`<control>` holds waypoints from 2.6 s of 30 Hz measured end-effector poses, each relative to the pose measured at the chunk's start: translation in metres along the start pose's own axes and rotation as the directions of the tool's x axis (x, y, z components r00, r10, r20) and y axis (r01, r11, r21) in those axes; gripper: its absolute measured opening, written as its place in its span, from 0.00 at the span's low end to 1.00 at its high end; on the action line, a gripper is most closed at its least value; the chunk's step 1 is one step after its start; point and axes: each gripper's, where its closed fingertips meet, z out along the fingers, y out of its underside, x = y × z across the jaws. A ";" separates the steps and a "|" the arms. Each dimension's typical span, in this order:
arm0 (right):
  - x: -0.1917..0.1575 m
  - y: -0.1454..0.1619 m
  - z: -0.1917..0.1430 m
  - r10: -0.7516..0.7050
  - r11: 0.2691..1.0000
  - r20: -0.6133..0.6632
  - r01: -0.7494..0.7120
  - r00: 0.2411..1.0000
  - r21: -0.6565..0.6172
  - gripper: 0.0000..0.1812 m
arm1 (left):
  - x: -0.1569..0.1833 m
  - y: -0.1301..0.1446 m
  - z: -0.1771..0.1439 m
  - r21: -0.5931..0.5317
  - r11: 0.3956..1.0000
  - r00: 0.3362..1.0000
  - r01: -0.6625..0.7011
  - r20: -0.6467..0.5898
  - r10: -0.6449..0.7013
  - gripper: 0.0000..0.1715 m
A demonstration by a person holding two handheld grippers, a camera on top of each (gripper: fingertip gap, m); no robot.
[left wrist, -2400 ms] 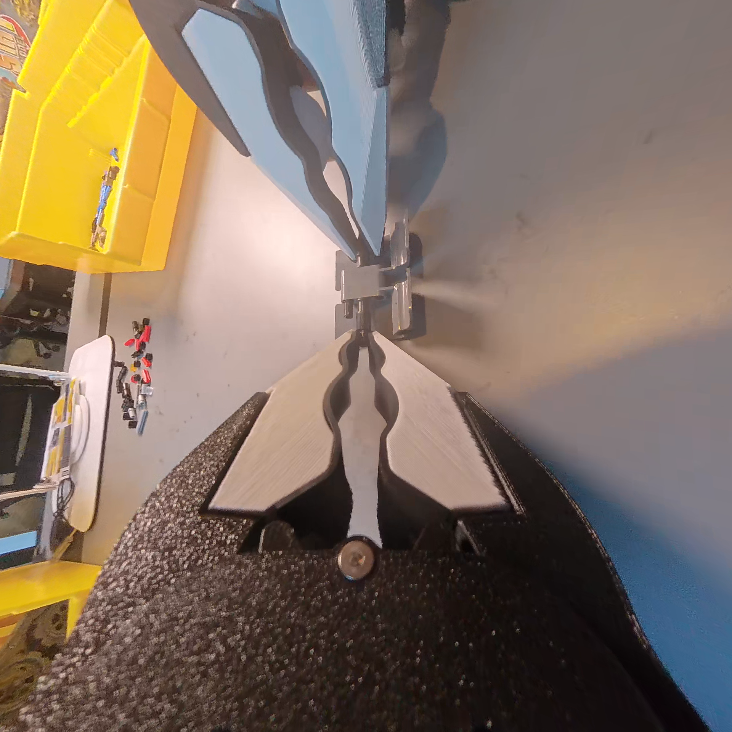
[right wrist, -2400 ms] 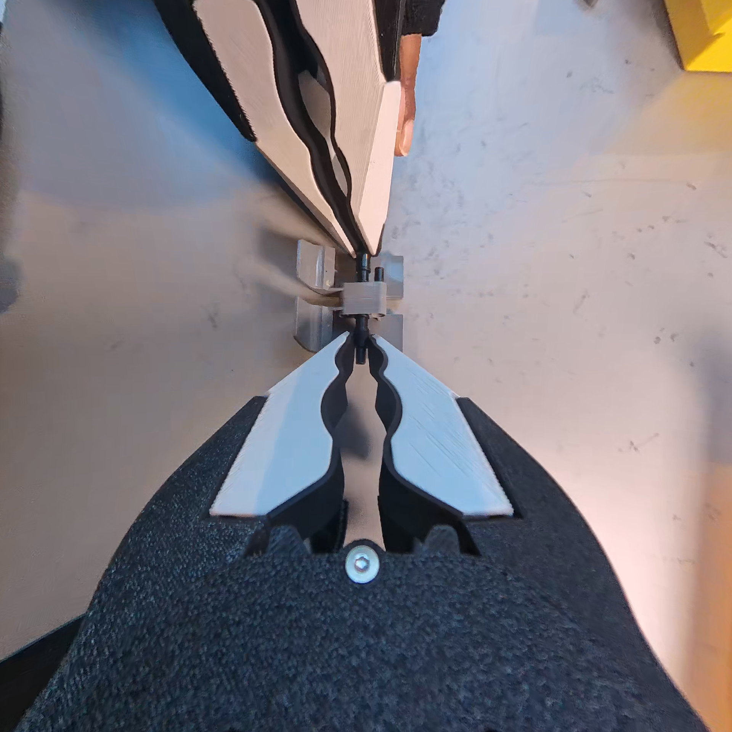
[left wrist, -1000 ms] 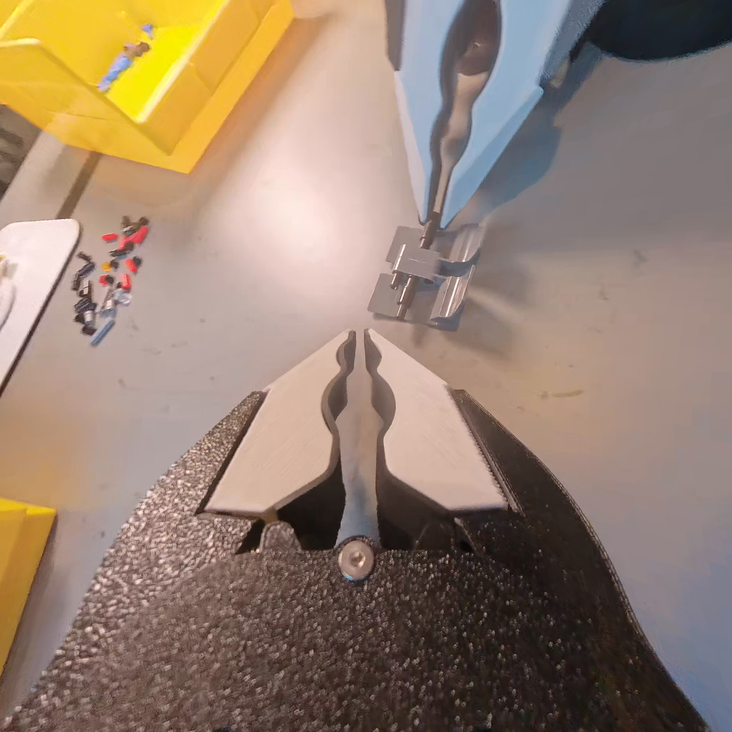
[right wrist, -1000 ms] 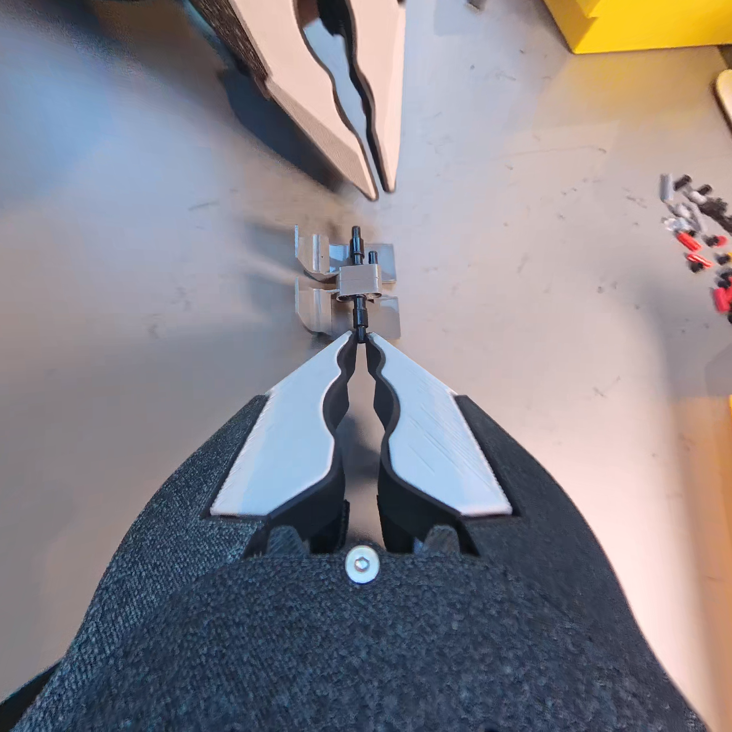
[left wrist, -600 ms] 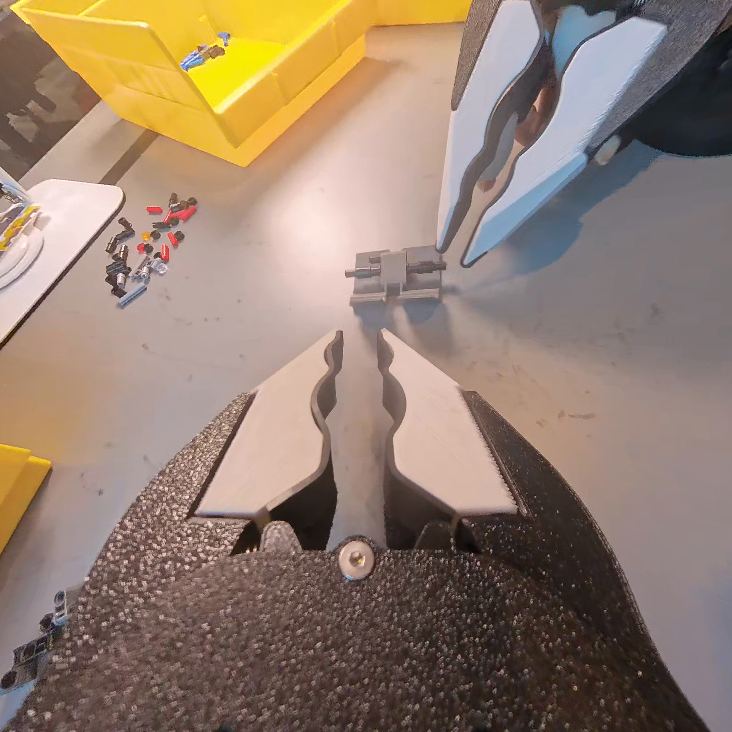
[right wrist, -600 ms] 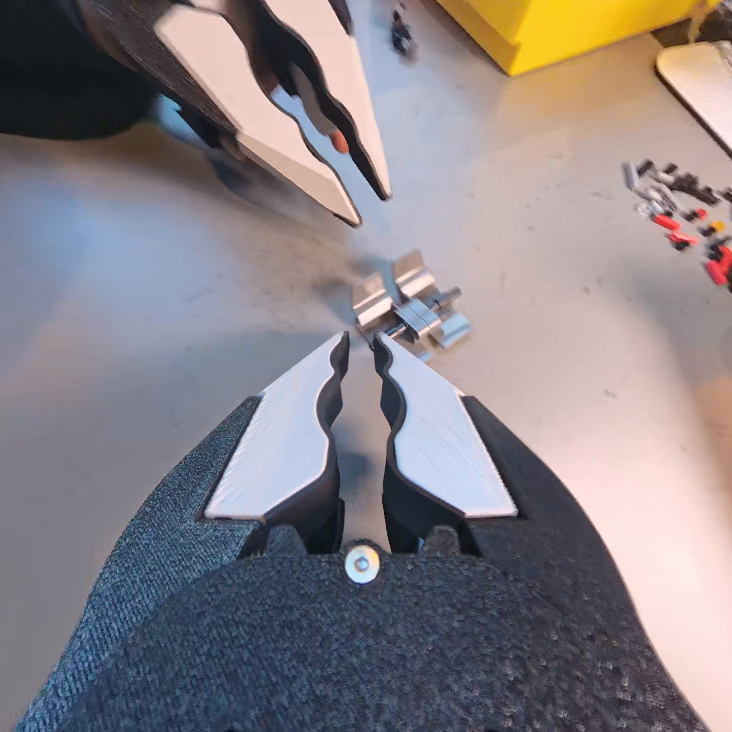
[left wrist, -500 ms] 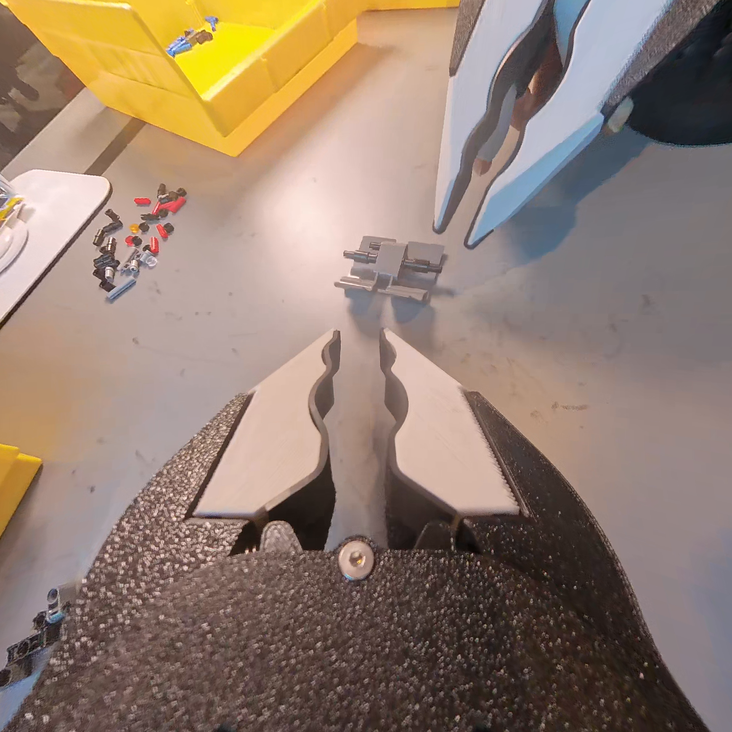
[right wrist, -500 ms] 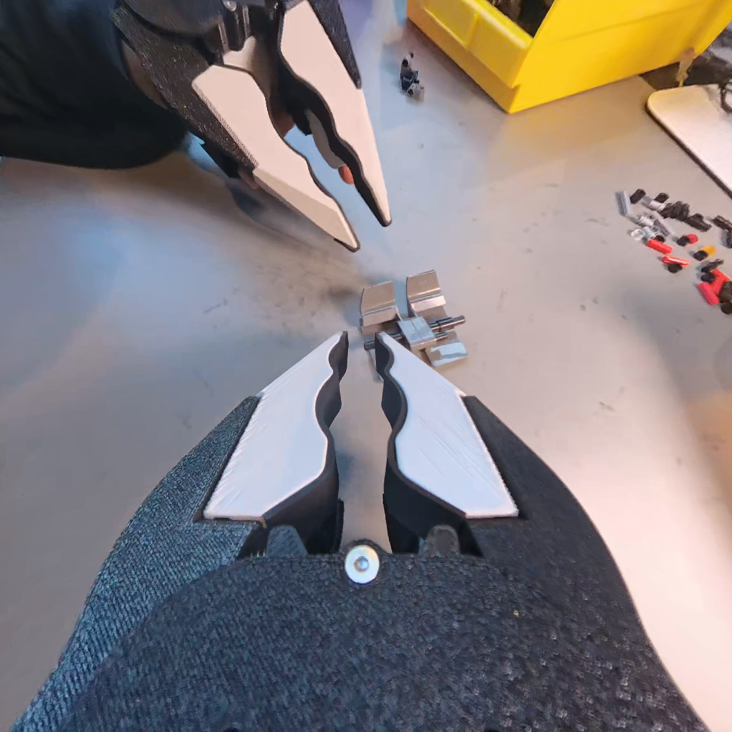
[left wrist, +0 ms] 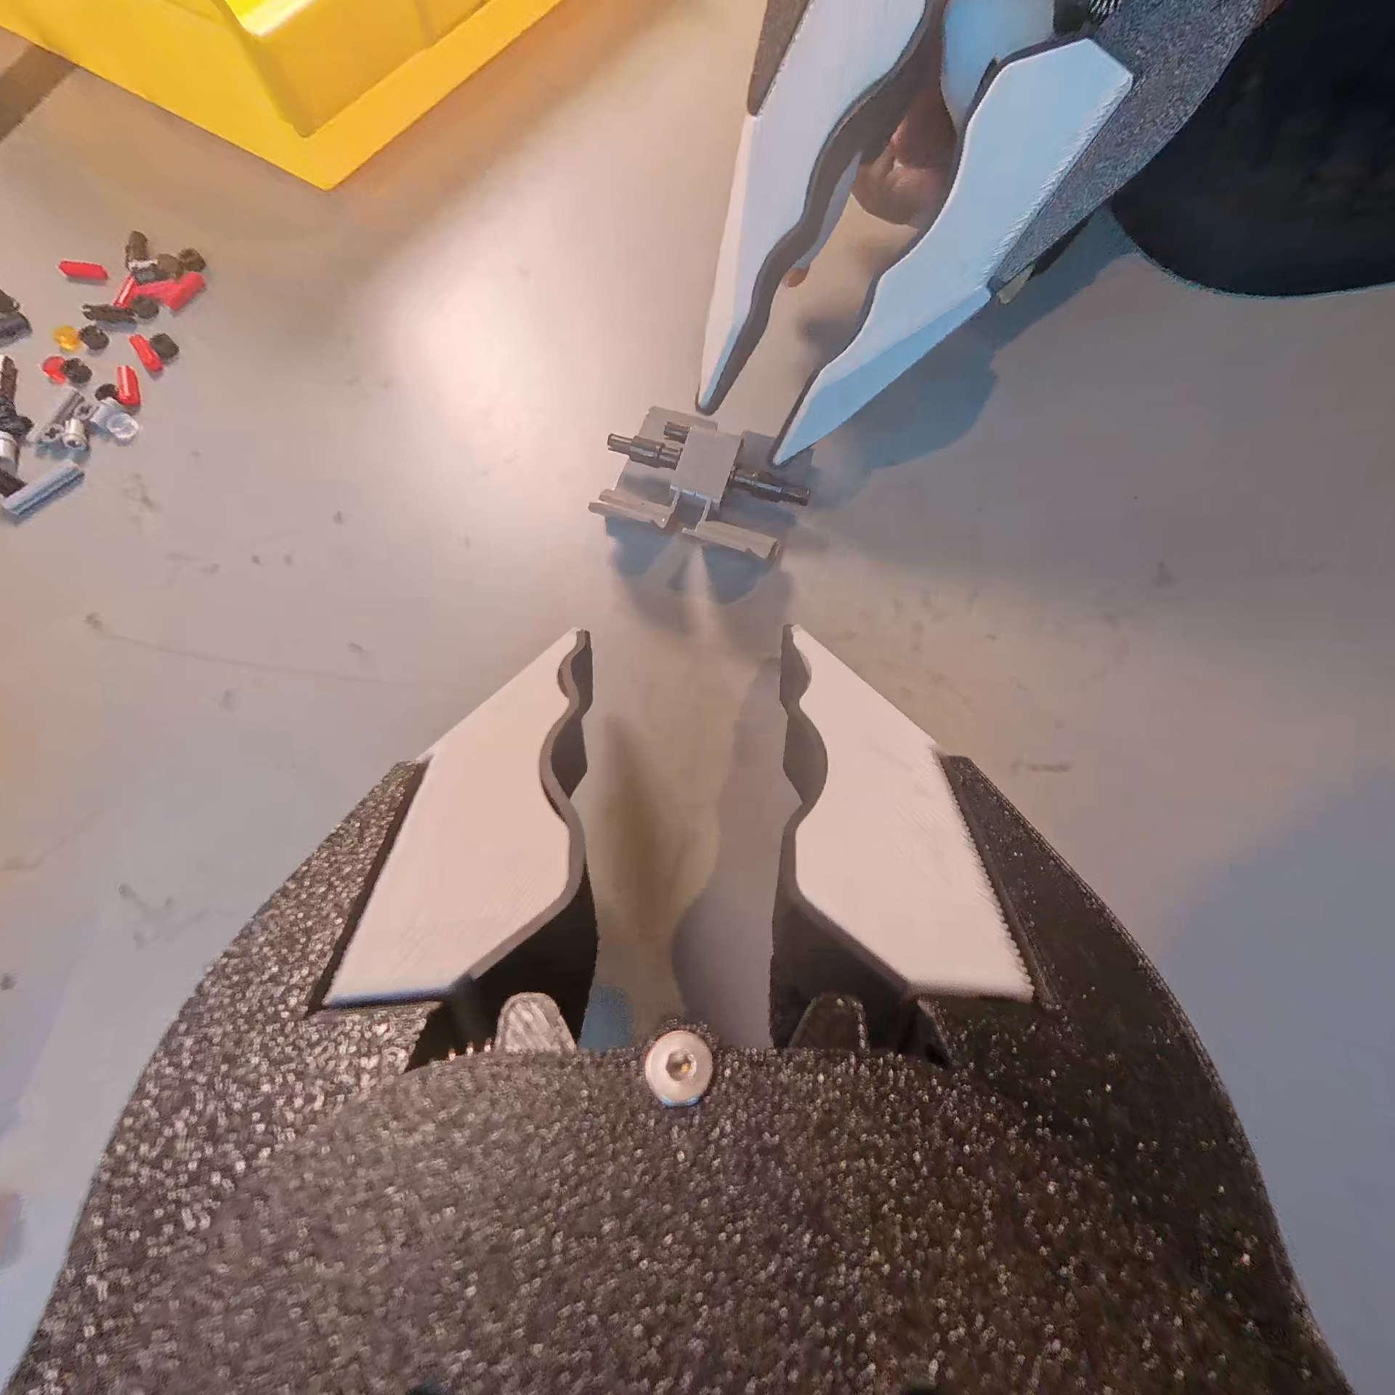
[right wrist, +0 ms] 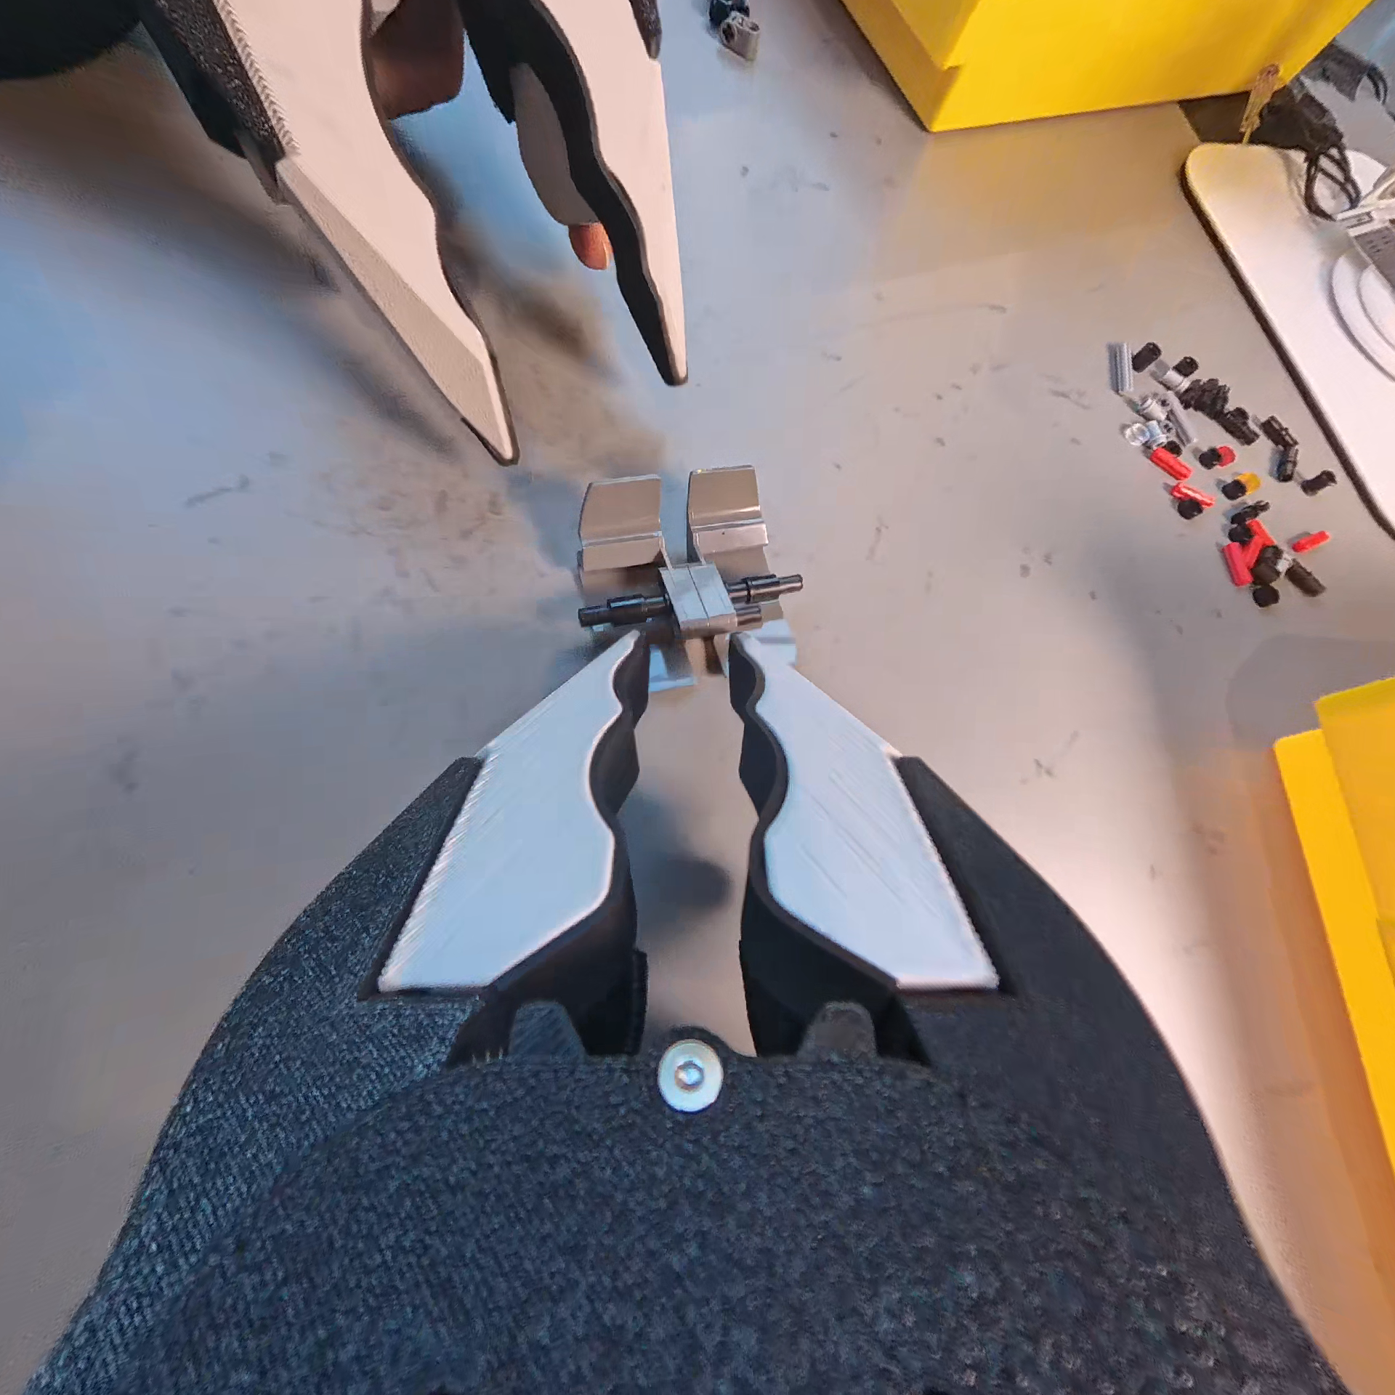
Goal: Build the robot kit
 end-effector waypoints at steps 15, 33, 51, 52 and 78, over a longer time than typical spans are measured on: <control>0.010 -0.015 0.006 -0.062 0.994 -0.093 0.070 0.994 0.089 0.09 | -0.005 0.002 0.016 -0.070 0.991 0.989 -0.115 0.082 0.121 0.08; 0.048 -0.039 -0.031 0.207 0.923 -0.200 -0.124 0.958 0.363 0.17 | -0.033 -0.053 -0.045 0.384 0.921 0.978 0.070 0.154 -0.139 0.21; 0.081 -0.038 -0.057 0.335 0.871 -0.331 -0.156 0.882 0.466 0.49 | -0.086 -0.054 -0.109 0.575 0.817 0.859 0.055 0.390 -0.332 0.25; 0.081 -0.040 -0.058 0.334 0.869 -0.332 -0.152 0.882 0.471 0.48 | -0.087 -0.053 -0.110 0.581 0.812 0.855 0.058 0.391 -0.340 0.23; 0.096 -0.045 -0.084 0.403 0.801 -0.359 -0.134 0.842 0.584 0.47 | -0.093 -0.053 -0.123 0.567 0.823 0.822 -0.027 0.482 -0.305 0.27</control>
